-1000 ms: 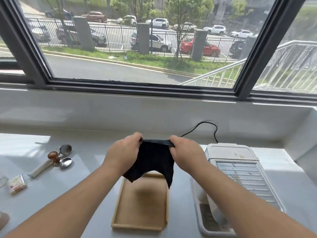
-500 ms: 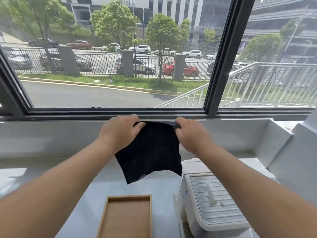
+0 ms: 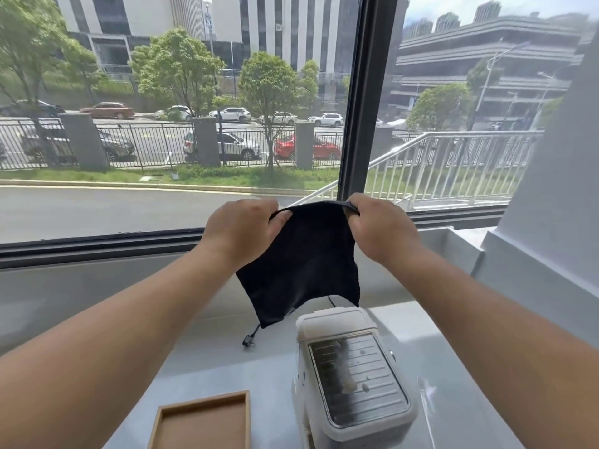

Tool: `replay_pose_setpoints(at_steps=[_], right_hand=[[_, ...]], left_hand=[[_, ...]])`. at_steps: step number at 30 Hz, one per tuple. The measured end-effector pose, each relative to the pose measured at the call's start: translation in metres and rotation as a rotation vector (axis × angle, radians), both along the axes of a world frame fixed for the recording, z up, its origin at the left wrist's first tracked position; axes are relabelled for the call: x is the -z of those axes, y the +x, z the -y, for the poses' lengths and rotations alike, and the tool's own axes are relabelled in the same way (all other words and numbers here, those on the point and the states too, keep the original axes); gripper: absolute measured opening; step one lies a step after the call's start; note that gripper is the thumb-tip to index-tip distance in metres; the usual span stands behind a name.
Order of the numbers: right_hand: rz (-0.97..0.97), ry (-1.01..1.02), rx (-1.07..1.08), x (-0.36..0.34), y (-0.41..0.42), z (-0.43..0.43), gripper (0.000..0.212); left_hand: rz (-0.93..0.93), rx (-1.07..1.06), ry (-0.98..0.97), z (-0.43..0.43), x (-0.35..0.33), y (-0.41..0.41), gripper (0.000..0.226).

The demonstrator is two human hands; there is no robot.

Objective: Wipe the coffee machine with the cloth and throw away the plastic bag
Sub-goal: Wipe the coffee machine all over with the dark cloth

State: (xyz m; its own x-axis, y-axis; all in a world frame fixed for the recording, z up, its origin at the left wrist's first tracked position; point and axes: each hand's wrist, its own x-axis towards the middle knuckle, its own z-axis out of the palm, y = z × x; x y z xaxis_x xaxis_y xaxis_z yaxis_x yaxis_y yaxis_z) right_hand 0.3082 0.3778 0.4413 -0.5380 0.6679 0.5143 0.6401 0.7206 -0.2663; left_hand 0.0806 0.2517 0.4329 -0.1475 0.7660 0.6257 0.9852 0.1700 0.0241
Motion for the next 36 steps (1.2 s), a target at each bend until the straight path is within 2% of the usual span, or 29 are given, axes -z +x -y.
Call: replay_pose_setpoints(at_steps=[8, 14, 20, 24, 27, 29, 33, 36], right_hand=[[0.037, -0.090, 0.069, 0.033, 0.042, -0.026, 0.024], [0.078, -0.180, 0.031, 0.072, 0.051, -0.027, 0.022], [0.163, -0.206, -0.015, 0.113, 0.042, -0.018, 0.011], [0.175, -0.267, 0.005, 0.131, 0.032, -0.011, 0.025], [0.233, -0.321, 0.019, 0.147, 0.022, -0.002, 0.025], [0.290, -0.343, 0.017, 0.161, 0.015, 0.005, 0.026], [0.353, -0.336, 0.000, 0.186, 0.000, 0.020, 0.031], [0.284, -0.342, -0.039, 0.199, -0.008, 0.028, 0.030]], left_hand=[[0.036, 0.077, -0.079, -0.031, 0.029, 0.043, 0.041], [0.175, 0.119, -0.313, -0.032, 0.071, 0.055, 0.042], [0.301, 0.060, -0.598, -0.016, 0.129, 0.052, 0.065], [0.405, 0.081, -0.662, 0.000, 0.168, 0.051, 0.073], [0.480, 0.089, -0.727, 0.009, 0.195, 0.056, 0.091], [0.517, 0.091, -0.729, 0.013, 0.210, 0.059, 0.099], [0.599, 0.121, -0.619, 0.020, 0.228, 0.062, 0.094], [0.645, 0.095, -0.542, 0.024, 0.238, 0.064, 0.088]])
